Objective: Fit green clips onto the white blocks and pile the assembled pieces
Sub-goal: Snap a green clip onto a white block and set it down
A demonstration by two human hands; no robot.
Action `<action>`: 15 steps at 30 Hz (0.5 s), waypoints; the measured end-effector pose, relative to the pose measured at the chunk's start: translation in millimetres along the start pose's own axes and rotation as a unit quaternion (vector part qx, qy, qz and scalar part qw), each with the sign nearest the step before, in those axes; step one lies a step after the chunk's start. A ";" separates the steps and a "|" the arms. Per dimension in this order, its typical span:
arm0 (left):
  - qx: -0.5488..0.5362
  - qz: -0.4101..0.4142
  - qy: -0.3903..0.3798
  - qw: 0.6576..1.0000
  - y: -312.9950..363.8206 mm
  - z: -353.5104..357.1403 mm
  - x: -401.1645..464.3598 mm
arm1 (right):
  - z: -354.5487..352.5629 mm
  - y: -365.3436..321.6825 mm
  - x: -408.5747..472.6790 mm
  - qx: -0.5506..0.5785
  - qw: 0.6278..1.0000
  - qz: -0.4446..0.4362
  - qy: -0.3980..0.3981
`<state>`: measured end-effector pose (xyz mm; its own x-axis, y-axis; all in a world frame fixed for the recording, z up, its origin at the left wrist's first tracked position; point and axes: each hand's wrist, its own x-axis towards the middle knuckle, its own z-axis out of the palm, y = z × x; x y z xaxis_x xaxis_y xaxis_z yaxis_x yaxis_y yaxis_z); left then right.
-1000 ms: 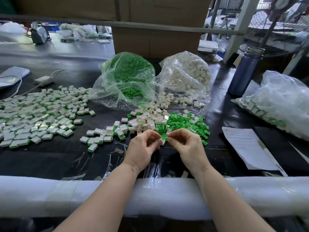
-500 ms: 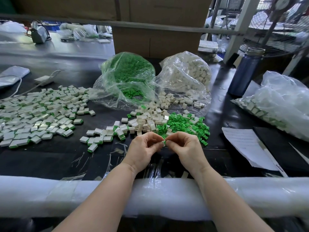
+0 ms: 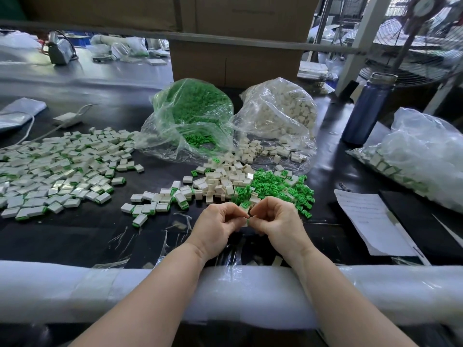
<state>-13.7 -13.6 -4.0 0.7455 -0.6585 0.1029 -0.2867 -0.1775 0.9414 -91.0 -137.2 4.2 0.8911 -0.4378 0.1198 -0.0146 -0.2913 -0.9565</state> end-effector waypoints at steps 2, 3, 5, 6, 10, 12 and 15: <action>0.012 0.006 -0.007 1.000 -0.3 0.2 0.0 | -0.7 0.3 0.2 -0.001 1.000 0.004 -0.008; 0.021 0.010 -0.012 1.000 -0.7 0.6 -0.3 | -0.9 0.2 0.3 -0.003 1.000 0.005 -0.013; 0.040 0.018 -0.017 0.999 -1.4 1.1 -0.7 | -1.1 -0.1 0.1 0.003 1.000 0.006 -0.021; 0.043 0.019 -0.018 0.999 -1.6 1.1 -0.6 | -1.2 0.2 0.2 0.008 1.000 0.006 -0.021; 0.018 0.018 0.004 1.000 -2.2 1.9 0.5 | -1.0 1.2 1.0 0.026 1.000 0.001 0.001; 0.002 0.018 0.010 1.000 -2.4 2.6 1.4 | -0.3 1.3 1.7 0.058 0.998 0.005 0.010; 0.001 0.025 0.009 1.000 -3.8 3.2 1.3 | 0.1 2.3 2.8 0.082 0.996 0.012 0.018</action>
<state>-13.5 -16.2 -8.5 0.7405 -0.6539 0.1553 -0.3255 -0.1466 0.9341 -88.5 -139.0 2.3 0.8741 -0.4745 0.1036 0.0416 -0.1393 -0.9894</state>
